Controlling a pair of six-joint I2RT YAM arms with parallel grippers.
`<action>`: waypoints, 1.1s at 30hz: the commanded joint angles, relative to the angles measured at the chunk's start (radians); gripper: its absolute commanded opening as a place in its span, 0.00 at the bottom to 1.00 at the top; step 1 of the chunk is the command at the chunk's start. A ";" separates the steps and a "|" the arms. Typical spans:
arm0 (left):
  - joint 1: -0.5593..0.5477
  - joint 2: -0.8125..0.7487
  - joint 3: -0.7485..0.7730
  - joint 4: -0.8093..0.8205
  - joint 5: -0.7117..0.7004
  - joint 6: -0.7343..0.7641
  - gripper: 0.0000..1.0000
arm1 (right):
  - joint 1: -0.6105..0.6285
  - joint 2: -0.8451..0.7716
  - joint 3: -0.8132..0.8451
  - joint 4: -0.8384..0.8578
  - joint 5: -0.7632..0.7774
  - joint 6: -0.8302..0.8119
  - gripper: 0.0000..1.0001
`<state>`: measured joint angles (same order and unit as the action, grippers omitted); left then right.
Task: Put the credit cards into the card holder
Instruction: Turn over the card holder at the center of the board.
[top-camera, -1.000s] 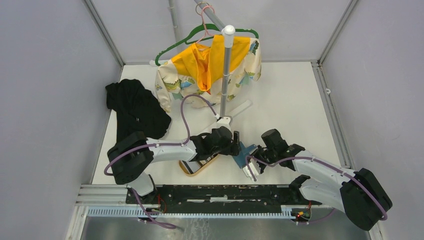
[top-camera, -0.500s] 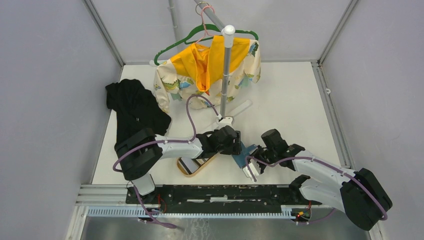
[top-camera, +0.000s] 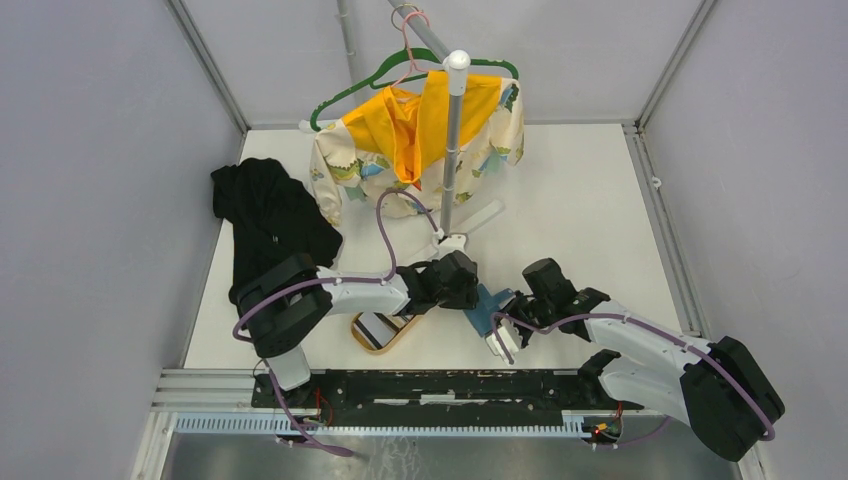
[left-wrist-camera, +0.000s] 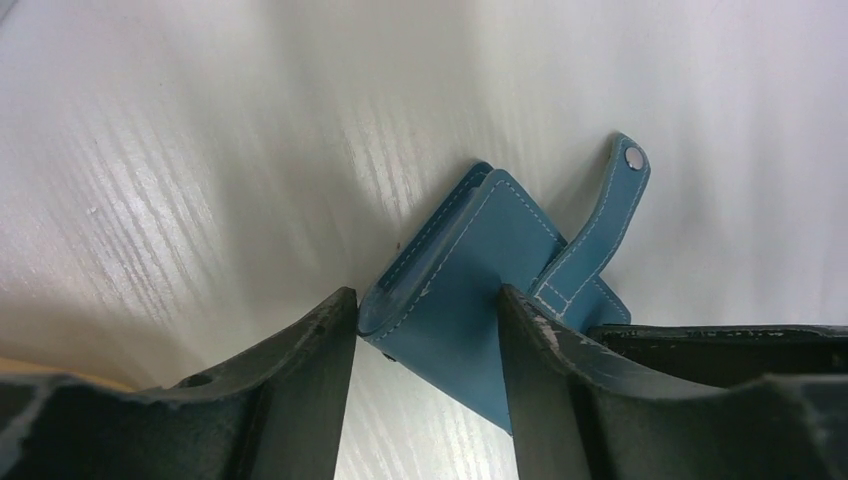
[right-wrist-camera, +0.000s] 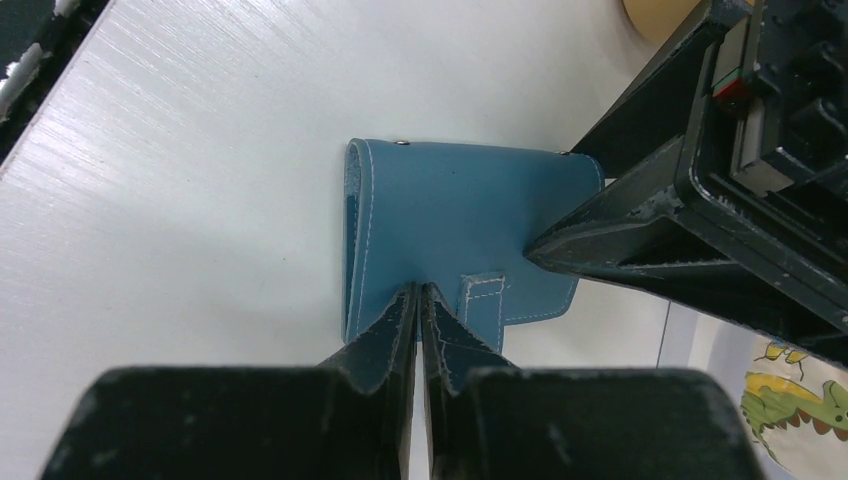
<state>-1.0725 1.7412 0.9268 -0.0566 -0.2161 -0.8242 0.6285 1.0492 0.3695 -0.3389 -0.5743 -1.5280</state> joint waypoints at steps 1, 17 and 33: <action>0.000 0.025 -0.078 0.022 0.052 -0.076 0.58 | 0.005 0.009 0.007 -0.074 0.011 -0.009 0.10; -0.003 -0.019 -0.150 0.260 0.086 -0.150 0.17 | 0.006 0.017 0.012 -0.087 0.006 -0.017 0.10; -0.230 -0.165 -0.035 0.066 -0.494 0.256 0.02 | -0.380 0.046 0.356 -0.384 -0.428 0.278 0.30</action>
<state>-1.2068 1.6440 0.8059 0.1162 -0.3950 -0.7971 0.3969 1.0676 0.6025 -0.5655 -0.8097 -1.3457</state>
